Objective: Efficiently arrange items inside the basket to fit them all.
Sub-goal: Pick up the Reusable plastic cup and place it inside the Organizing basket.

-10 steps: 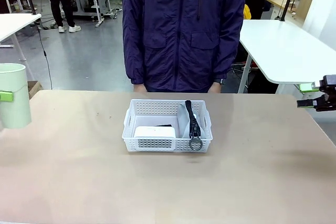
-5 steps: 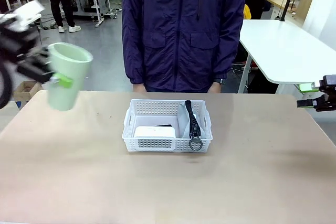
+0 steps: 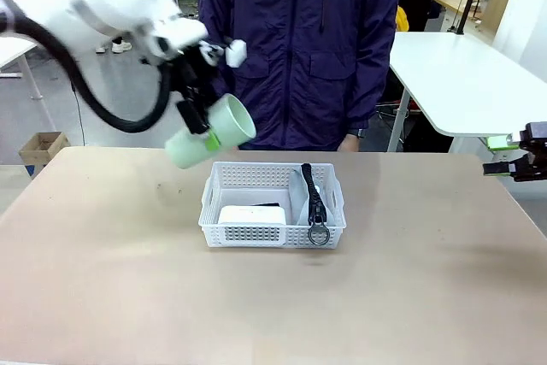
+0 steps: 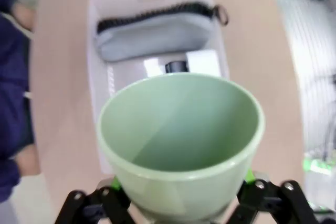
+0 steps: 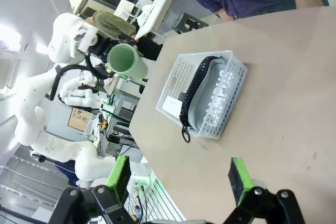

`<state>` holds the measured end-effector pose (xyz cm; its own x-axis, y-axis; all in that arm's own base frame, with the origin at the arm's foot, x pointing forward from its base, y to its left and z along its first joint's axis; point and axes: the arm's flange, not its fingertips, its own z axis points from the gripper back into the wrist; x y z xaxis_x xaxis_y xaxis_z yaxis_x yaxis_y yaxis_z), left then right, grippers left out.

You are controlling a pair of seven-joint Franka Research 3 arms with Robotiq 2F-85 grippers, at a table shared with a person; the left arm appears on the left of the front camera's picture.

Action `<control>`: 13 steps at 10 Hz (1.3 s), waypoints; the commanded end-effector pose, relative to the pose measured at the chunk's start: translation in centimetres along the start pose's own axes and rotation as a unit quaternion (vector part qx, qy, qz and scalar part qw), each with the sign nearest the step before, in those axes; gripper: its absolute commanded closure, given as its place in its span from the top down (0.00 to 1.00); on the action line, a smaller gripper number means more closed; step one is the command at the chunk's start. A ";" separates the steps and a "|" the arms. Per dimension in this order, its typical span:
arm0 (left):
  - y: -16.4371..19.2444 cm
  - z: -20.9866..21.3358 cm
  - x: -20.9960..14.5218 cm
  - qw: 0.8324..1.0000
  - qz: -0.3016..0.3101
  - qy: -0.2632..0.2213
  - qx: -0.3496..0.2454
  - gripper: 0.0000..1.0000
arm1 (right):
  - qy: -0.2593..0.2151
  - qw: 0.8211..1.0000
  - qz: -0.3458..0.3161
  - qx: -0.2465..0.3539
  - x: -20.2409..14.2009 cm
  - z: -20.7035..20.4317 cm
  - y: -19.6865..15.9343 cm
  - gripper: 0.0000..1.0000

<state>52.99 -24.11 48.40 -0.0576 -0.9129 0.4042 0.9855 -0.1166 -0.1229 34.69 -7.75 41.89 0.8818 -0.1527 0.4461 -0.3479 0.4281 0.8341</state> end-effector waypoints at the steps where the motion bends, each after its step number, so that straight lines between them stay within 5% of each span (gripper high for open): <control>1: 2.2 -1.7 2.8 0.998 0.008 0.059 0.019 0.88 | 0.004 1.000 0.004 0.000 -0.2 0.2 0.1 1.00; 3: 1.5 -3.5 3.7 0.996 0.043 0.054 0.057 0.88 | 0.004 1.000 0.004 0.000 -0.2 0.2 0.1 1.00; 4: 2.1 -3.8 3.3 0.998 -0.005 0.052 0.021 0.88 | 0.004 1.000 0.004 0.000 -0.2 0.2 0.1 1.00; 7: 2.3 -4.6 3.9 0.998 0.009 0.055 0.033 0.88 | 0.004 1.000 0.004 0.000 -0.2 0.2 0.1 1.00; 8: 2.3 -7.2 5.3 0.995 0.013 0.091 0.040 0.88 | 0.004 1.000 0.004 0.000 -0.2 0.2 0.1 1.00; 13: 3.6 -11.6 7.7 0.992 0.040 0.118 0.019 0.88 | 0.004 1.000 0.004 0.000 -0.2 0.2 0.1 1.00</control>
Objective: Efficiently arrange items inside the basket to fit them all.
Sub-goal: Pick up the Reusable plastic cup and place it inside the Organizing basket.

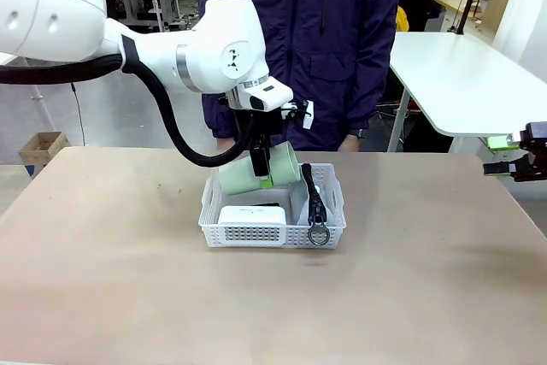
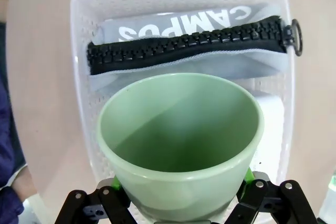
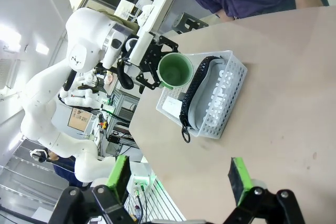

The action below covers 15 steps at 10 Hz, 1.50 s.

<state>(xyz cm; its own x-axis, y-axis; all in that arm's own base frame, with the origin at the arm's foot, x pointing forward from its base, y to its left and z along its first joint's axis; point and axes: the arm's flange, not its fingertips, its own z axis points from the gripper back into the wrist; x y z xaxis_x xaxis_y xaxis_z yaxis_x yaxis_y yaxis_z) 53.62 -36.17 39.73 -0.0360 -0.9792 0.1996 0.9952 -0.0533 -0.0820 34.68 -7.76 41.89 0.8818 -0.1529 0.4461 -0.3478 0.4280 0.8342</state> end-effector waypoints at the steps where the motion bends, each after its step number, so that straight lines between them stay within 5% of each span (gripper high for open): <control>1: 0.9 0.3 0.1 0.999 0.041 0.016 0.010 0.88 | 0.004 1.000 0.004 0.000 -0.2 0.2 0.1 1.00; 6: 1.8 -3.5 1.3 0.996 0.045 0.079 0.027 0.88 | 0.004 1.000 0.004 0.000 -0.2 0.2 0.1 1.00; 15: 2.6 -5.3 1.2 0.992 0.044 0.116 0.016 0.88 | 0.004 1.000 0.004 0.000 -0.2 0.2 0.1 1.00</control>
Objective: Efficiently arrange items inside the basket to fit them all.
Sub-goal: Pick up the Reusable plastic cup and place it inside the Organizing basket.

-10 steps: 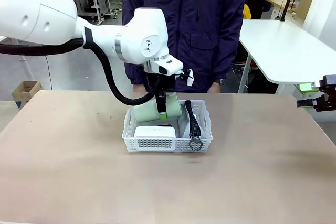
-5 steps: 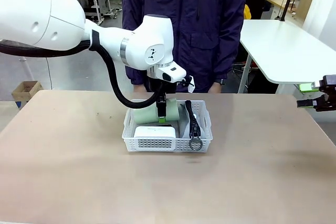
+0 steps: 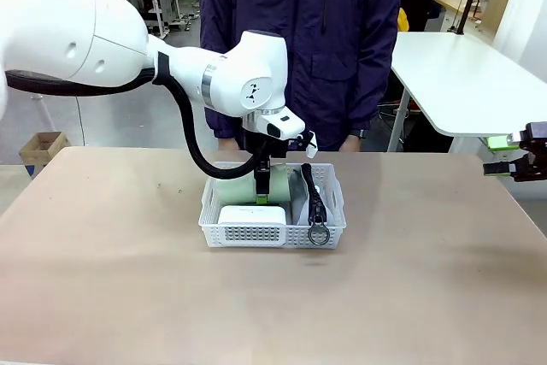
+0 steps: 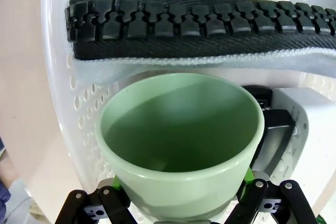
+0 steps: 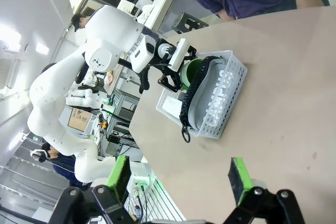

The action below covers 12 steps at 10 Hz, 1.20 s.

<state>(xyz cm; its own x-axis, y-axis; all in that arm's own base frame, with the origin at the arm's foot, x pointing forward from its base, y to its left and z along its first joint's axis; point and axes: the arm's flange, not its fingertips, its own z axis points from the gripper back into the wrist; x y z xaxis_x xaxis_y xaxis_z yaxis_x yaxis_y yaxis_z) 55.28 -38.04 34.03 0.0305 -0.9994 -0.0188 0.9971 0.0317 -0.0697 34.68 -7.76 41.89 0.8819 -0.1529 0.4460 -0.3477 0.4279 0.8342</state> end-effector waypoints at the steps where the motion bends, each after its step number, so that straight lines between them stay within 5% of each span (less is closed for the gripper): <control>1: 0.4 0.5 0.6 1.000 0.003 0.013 0.005 0.88 | 0.004 1.000 0.004 0.000 -0.2 0.2 0.1 1.00; 2: 0.4 0.5 0.5 1.000 0.001 0.014 0.008 1.00 | 0.004 1.000 0.004 0.000 -0.2 0.2 0.1 1.00; 8: -0.1 1.4 -0.1 1.000 -0.014 0.008 0.024 1.00 | 0.004 1.000 0.004 0.000 -0.2 0.2 0.1 1.00; 12: -3.4 8.8 -6.9 0.993 0.013 -0.112 0.018 1.00 | 0.004 1.000 0.004 0.000 -0.2 0.2 0.1 1.00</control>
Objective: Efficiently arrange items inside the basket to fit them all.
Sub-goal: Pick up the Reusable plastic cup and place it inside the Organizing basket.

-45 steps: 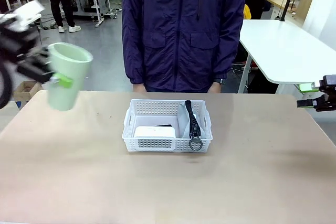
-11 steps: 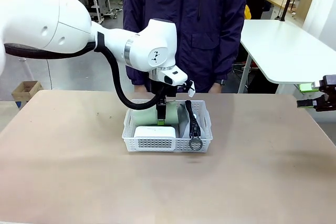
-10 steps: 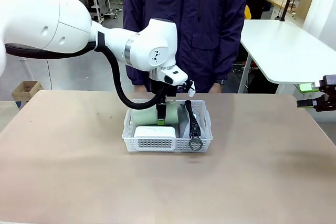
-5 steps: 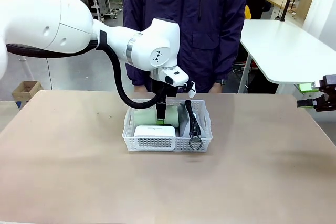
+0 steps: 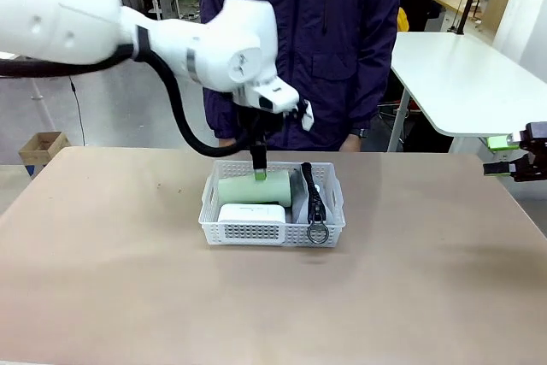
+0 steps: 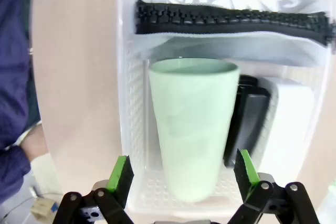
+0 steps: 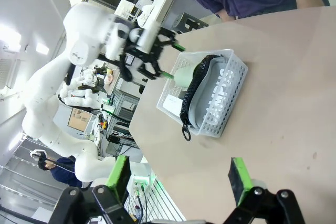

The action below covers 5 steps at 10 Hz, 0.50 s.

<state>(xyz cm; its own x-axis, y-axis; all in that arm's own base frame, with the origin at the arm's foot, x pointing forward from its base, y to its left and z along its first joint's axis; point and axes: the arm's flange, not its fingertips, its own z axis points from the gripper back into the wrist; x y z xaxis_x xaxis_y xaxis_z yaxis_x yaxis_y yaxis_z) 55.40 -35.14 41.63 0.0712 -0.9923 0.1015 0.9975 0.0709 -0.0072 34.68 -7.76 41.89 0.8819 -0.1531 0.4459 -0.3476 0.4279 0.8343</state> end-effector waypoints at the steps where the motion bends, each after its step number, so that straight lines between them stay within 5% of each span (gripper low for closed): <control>1: -4.0 3.5 -5.7 0.996 -0.012 -0.074 -0.040 1.00 | 0.004 1.000 0.004 0.000 -0.2 0.2 0.1 1.00; 3: -6.0 6.4 -12.5 0.988 0.022 -0.135 -0.075 1.00 | 0.004 1.000 0.004 0.000 -0.2 0.2 0.1 1.00; 4: -6.4 7.4 -17.4 0.973 0.055 -0.202 -0.096 1.00 | 0.004 1.000 0.004 0.000 -0.2 0.2 0.1 1.00; 5: -6.6 7.9 -23.9 0.937 0.146 -0.300 -0.101 1.00 | 0.004 1.000 0.004 0.000 -0.2 0.2 0.1 1.00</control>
<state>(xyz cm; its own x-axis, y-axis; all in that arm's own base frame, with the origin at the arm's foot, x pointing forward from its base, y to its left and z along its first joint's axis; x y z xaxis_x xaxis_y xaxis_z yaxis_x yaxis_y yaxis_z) 48.92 -17.38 48.32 0.2549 -0.8246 0.5051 0.9612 0.1590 -0.2254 34.69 -7.76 41.86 0.8823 -0.1530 0.4452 -0.3470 0.4276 0.8347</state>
